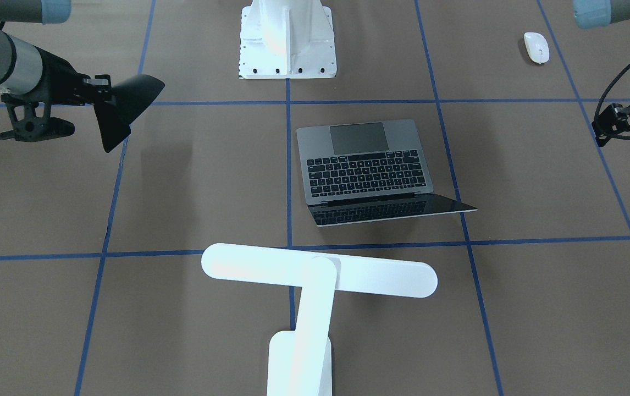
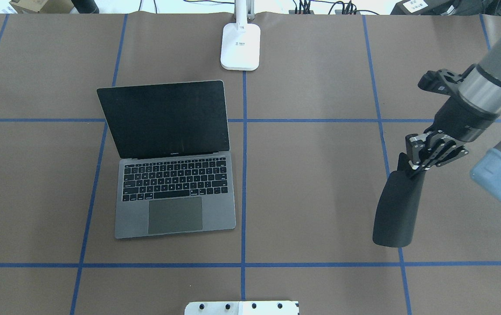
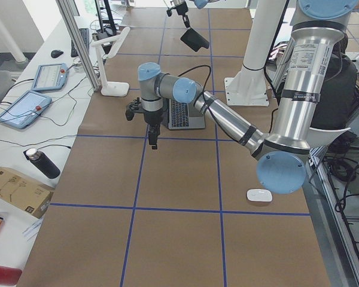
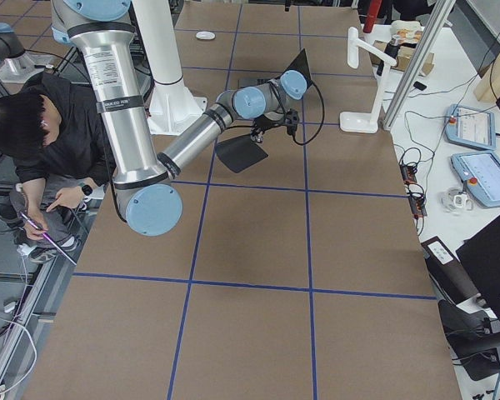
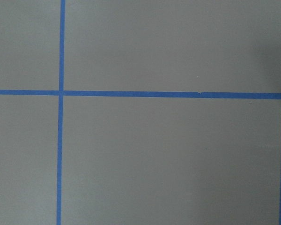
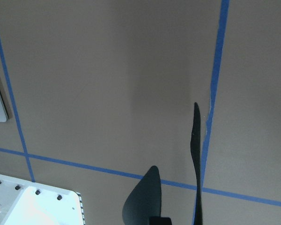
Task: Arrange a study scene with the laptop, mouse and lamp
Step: 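Bring the black mouse in with the right gripper while the left arm withdraws, then lower the black mousepad flat onto the table beside the laptop with the right gripper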
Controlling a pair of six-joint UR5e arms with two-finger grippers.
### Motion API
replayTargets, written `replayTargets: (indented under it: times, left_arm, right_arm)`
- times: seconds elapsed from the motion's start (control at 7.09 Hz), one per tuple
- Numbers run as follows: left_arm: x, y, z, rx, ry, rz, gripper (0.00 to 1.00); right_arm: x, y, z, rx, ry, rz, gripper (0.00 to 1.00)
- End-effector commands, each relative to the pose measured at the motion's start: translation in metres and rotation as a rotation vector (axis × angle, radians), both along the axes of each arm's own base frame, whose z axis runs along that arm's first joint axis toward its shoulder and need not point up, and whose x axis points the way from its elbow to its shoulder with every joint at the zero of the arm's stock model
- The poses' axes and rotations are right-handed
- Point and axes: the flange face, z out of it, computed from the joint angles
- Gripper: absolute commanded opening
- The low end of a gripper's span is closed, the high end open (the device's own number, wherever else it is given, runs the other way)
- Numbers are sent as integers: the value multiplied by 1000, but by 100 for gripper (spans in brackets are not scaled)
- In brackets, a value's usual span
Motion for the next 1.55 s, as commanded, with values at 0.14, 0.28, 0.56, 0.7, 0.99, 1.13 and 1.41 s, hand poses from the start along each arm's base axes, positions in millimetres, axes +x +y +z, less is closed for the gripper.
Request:
replayTargets:
  times: [0.14, 0.28, 0.56, 0.7, 0.99, 1.13, 1.41]
  left_arm:
    - [-8, -4, 21, -24, -12, 9, 100]
    - [-8, -6, 25, -22, -12, 10, 100]
    - [-7, -6, 26, -24, -12, 9, 100]
    - [-7, -7, 27, -26, -13, 9, 100]
    - [-8, -8, 27, -24, -12, 6, 100]
    - [-8, -8, 28, -26, -12, 3, 100]
    - [-11, -9, 30, -31, -14, -4, 100]
  right_arm:
    - [-93, -4, -36, -17, 40, 5, 0]
    - [-116, -18, -46, -10, 35, 5, 0]
    - [-152, -38, -41, -10, -4, 30, 0]
    - [-171, -49, -41, -10, -26, 46, 0]
    - [-203, -72, -50, 8, -38, 52, 0]
    - [-213, -82, -57, 19, -45, 57, 0]
    - [-234, -89, -66, 45, -27, 69, 0]
